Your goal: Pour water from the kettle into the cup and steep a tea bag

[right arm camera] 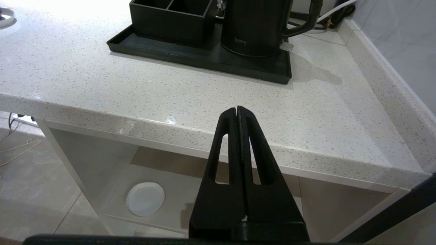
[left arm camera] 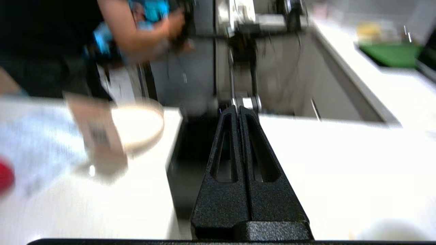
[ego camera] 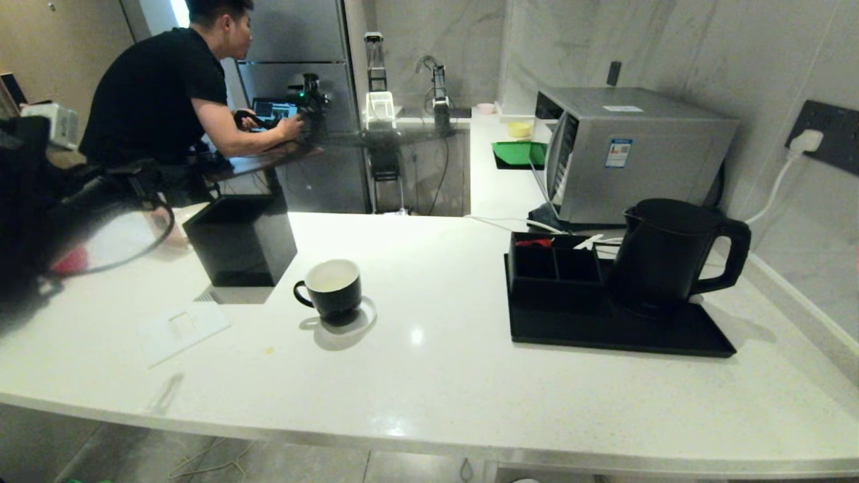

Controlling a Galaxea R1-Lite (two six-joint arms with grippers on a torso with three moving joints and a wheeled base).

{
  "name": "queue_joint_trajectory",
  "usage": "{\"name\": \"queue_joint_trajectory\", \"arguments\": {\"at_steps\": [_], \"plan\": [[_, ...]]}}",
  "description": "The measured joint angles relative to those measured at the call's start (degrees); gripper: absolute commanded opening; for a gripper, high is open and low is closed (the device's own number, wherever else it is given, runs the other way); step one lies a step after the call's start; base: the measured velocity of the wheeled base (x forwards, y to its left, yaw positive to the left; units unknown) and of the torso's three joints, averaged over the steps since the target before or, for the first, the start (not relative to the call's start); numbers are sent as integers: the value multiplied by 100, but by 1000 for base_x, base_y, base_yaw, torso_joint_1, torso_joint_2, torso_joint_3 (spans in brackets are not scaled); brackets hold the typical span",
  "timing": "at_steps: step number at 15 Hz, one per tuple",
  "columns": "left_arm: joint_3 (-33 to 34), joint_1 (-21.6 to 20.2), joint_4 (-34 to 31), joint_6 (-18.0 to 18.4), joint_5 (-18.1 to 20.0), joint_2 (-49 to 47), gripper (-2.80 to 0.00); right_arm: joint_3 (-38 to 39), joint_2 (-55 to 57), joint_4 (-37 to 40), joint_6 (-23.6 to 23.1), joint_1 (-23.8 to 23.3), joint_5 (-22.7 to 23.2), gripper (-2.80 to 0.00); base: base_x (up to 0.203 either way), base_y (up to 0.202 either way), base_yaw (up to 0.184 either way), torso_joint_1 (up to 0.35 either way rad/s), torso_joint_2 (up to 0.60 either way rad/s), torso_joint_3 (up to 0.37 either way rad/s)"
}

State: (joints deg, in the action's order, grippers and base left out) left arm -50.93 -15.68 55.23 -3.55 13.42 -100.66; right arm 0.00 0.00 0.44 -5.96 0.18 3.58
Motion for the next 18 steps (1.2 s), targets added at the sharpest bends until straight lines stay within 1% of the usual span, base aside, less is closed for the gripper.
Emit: {"name": "queue_joint_trajectory", "arguments": {"at_steps": [4,6,8,10,12,15,18], "plan": [[2051,208,22,152,43,1232,-280,0,0,0,-4,2,-1,-280,0,0,0,0,0,0],[2935,282,-53,242,75,1844,-280,0,0,-1,1,2,-1,-280,0,0,0,0,0,0],[3602,320,-317,276,93,2505,-280,0,0,0,1,2,-1,-280,0,0,0,0,0,0],[4065,335,-830,330,102,3260,-280,0,0,0,-2,0,-1,-280,0,0,0,0,0,0],[4382,355,-1537,503,105,4061,-280,0,0,2,-2,0,0,-280,0,0,0,0,0,0],[4717,405,-2746,859,105,5286,-280,0,0,1,-3,0,-1,-280,0,0,0,0,0,0],[4955,479,-3770,1040,104,6583,-280,0,0,2,-2,2,0,-280,0,0,0,0,0,0]]}}
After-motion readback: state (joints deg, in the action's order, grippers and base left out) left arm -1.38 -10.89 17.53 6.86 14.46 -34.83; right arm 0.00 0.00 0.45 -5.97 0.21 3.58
